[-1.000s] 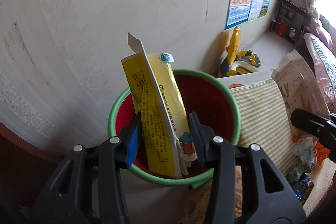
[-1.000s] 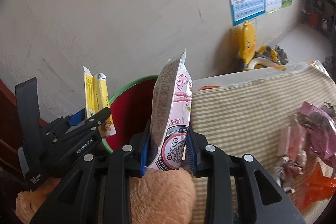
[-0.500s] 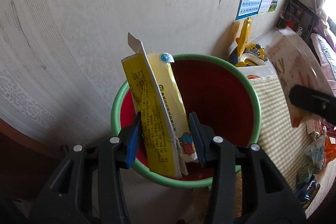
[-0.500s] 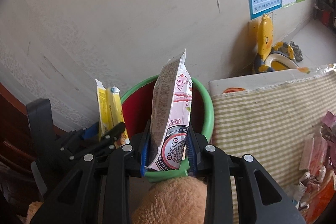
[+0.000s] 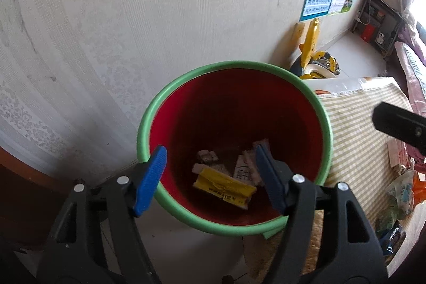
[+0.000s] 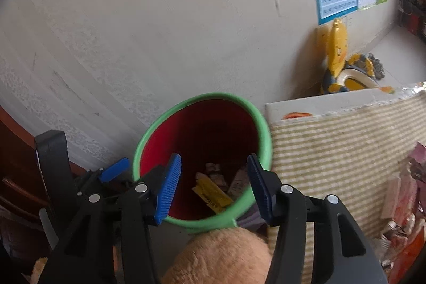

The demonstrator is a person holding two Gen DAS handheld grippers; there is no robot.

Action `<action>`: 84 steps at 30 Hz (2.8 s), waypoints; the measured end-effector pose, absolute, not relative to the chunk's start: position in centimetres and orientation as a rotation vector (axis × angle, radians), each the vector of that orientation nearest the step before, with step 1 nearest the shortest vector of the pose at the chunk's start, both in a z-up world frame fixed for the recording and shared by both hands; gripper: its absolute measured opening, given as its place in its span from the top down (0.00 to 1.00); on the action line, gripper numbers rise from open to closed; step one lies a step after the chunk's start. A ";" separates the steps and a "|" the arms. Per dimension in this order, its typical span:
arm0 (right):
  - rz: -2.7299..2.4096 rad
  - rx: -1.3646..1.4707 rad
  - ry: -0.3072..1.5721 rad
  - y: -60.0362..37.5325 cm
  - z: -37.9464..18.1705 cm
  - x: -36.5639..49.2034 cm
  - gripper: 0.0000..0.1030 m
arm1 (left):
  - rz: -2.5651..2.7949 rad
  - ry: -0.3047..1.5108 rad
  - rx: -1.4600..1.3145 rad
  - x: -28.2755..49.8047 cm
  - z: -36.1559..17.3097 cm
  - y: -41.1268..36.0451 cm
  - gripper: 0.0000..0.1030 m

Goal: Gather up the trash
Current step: 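Drop the yellow packet in the bin with left tool while right tool drops the snack bag, then grasp the strawberry-print wrapper with the left tool while the right tool grasps the pink bag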

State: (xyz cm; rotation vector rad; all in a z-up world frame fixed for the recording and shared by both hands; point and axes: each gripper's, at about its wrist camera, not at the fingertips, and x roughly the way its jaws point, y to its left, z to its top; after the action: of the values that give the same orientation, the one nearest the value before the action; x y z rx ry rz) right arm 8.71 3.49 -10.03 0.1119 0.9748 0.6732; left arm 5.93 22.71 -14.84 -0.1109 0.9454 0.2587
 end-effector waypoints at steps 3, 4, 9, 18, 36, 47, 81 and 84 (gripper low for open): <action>0.613 0.123 0.968 0.1 -9.9 8.6 0.51 | 0.231 0.934 -0.097 5.9 -14.3 21.6 0.36; 0.579 0.126 0.964 -1.5 -9.8 8.6 0.51 | 0.223 0.931 -0.091 5.9 -14.2 21.2 0.36; 0.383 0.146 0.958 -9.6 -10.4 9.7 0.51 | 0.151 0.930 -0.029 6.0 -13.8 17.3 0.36; 0.059 0.134 1.048 -22.8 -13.9 13.4 0.47 | 0.027 0.944 0.105 6.4 -13.7 9.8 0.36; 0.212 0.262 0.978 -26.8 -14.0 9.0 0.99 | -0.250 1.020 0.282 12.1 -15.6 -8.5 0.31; 0.236 0.398 0.972 -29.5 -15.0 7.1 0.75 | -0.294 1.203 0.281 16.8 -20.3 -13.1 0.29; 0.173 0.079 1.039 -23.7 -15.7 12.5 0.68 | -0.052 0.863 0.154 7.5 -9.7 1.1 0.59; 0.185 0.105 0.974 -23.3 -13.4 11.2 0.69 | -0.047 0.849 0.138 7.1 -9.2 2.1 0.59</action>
State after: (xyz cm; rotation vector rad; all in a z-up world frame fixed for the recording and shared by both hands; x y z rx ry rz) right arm 11.23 -23.26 -13.37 0.1052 0.9742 0.1853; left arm 7.12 2.12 -9.25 0.1375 0.8487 -0.0475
